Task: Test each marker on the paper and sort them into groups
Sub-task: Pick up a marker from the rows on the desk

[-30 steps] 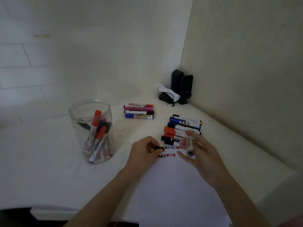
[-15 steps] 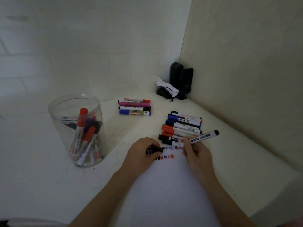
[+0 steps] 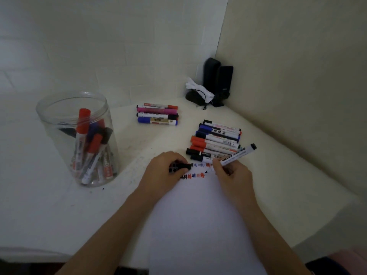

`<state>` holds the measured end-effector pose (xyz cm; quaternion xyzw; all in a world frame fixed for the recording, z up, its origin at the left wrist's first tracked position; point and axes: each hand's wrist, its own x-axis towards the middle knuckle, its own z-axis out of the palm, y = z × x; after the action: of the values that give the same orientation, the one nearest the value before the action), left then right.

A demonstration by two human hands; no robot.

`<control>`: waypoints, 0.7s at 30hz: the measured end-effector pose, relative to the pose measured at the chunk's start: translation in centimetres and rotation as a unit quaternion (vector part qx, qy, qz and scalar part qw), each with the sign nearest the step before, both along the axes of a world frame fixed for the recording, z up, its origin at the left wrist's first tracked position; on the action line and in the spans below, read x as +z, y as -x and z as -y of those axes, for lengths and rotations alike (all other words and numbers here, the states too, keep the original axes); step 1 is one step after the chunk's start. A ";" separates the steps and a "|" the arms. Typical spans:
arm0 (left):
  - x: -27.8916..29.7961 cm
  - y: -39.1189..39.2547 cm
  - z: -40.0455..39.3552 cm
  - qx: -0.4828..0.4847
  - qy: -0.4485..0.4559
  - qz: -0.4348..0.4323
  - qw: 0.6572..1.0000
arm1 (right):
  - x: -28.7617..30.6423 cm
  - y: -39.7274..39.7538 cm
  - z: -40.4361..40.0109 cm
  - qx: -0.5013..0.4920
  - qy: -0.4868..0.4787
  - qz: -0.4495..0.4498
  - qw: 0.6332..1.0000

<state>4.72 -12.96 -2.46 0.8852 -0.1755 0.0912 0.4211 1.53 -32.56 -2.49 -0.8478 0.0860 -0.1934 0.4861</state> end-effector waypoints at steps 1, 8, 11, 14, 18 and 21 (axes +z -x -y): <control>0.0 0.0 0.0 0.000 -0.001 -0.001 1.000 | 0.1 0.0 -0.1 0.002 -0.005 -0.001 1.000; 0.0 0.2 0.0 -0.001 0.002 0.000 1.000 | 0.3 0.3 -0.4 0.011 0.007 0.010 1.000; 0.2 0.2 0.0 0.002 -0.003 -0.005 1.000 | 0.1 0.2 -0.2 0.009 0.000 0.012 1.000; 0.1 0.1 0.0 0.003 0.001 -0.002 1.000 | 0.1 0.2 -0.4 0.022 0.016 0.006 1.000; -0.1 0.0 0.0 0.000 0.001 0.001 1.000 | 0.2 0.2 -0.3 0.003 0.012 0.011 1.000; -0.2 -0.1 0.0 -0.002 0.003 0.007 1.000 | 0.0 0.1 -0.2 0.010 0.004 0.008 1.000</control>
<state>4.80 -12.94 -2.65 0.8829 -0.1803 0.0972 0.4226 1.43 -32.36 -2.44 -0.8491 0.0733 -0.1957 0.4851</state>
